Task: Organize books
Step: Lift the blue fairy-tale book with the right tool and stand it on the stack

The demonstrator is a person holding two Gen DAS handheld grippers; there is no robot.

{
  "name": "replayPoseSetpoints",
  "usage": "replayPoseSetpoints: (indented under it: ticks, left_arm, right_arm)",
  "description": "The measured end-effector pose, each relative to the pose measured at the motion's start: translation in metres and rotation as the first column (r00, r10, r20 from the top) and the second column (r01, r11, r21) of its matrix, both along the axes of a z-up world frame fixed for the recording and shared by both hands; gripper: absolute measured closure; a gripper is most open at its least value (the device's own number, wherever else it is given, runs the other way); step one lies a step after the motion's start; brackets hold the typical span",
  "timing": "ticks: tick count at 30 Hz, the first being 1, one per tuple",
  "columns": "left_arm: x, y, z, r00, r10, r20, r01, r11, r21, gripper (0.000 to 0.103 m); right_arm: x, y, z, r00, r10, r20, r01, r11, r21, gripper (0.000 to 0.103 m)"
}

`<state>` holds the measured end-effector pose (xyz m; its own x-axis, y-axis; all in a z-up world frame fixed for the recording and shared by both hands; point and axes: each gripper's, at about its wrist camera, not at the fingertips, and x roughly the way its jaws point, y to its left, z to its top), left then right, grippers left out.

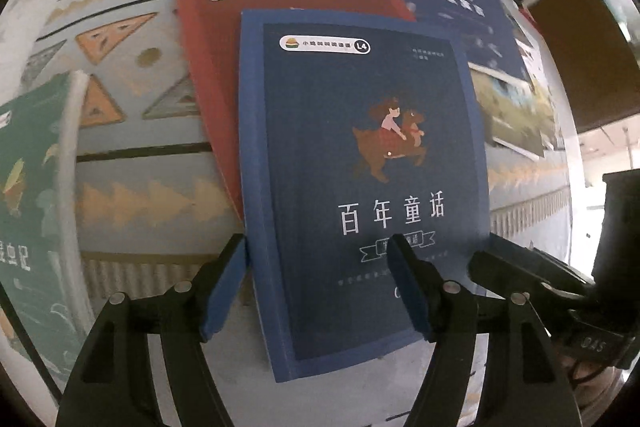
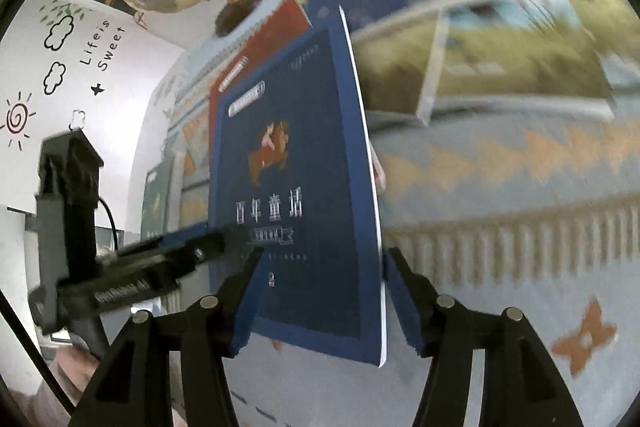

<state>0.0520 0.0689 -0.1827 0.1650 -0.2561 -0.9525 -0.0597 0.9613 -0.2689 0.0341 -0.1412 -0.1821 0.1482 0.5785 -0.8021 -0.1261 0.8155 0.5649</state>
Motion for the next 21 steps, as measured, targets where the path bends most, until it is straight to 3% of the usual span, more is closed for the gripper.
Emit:
replayPoseSetpoints:
  ticks: [6,8,10,11,12,16,17,18,21]
  left_arm:
    - [0.01,-0.012,0.001,1.0,-0.02,0.011,0.02,1.0,-0.01,0.035]
    - [0.014,-0.009,0.006,1.0,-0.009,0.017,0.009,1.0,-0.011,0.035]
    - [0.019,-0.005,0.007,1.0,0.006,0.01,-0.005,0.999,-0.035,0.035]
    - [0.015,0.0,0.007,1.0,0.015,0.005,-0.015,0.999,-0.049,0.035]
    - [0.013,0.004,0.007,1.0,0.024,0.003,-0.023,0.998,-0.061,0.035]
    - [0.012,0.003,0.008,0.999,0.033,0.009,-0.033,0.997,-0.069,0.035]
    - [0.012,0.004,0.009,0.999,0.037,0.008,-0.036,0.996,-0.084,0.035]
    - [0.012,0.006,0.009,0.999,0.046,0.005,-0.045,0.989,-0.14,0.035]
    - [0.003,0.024,0.016,0.993,0.11,0.03,-0.093,0.932,-0.35,0.035]
  right_arm:
    - [0.003,-0.025,-0.001,0.998,-0.059,0.016,0.058,0.997,0.041,0.044]
    - [0.008,-0.034,-0.002,0.997,-0.072,0.006,0.071,0.992,0.105,0.044]
    - [0.009,-0.045,0.006,0.997,-0.076,0.028,0.066,0.964,0.259,0.044]
    - [0.007,-0.049,0.013,0.997,-0.064,0.051,0.043,0.942,0.333,0.05]
    - [0.006,-0.049,0.018,0.997,-0.049,0.067,0.022,0.936,0.351,0.056]
    - [0.006,-0.04,0.005,1.0,0.005,0.028,-0.013,0.957,0.29,0.073]
    - [0.006,-0.04,-0.004,1.0,0.004,0.001,-0.005,0.952,0.305,0.085]
    - [0.006,-0.039,-0.009,1.0,-0.004,-0.007,0.006,0.953,0.304,0.096]
    - [0.004,-0.046,-0.018,0.998,-0.057,-0.018,0.06,0.966,0.25,0.096]
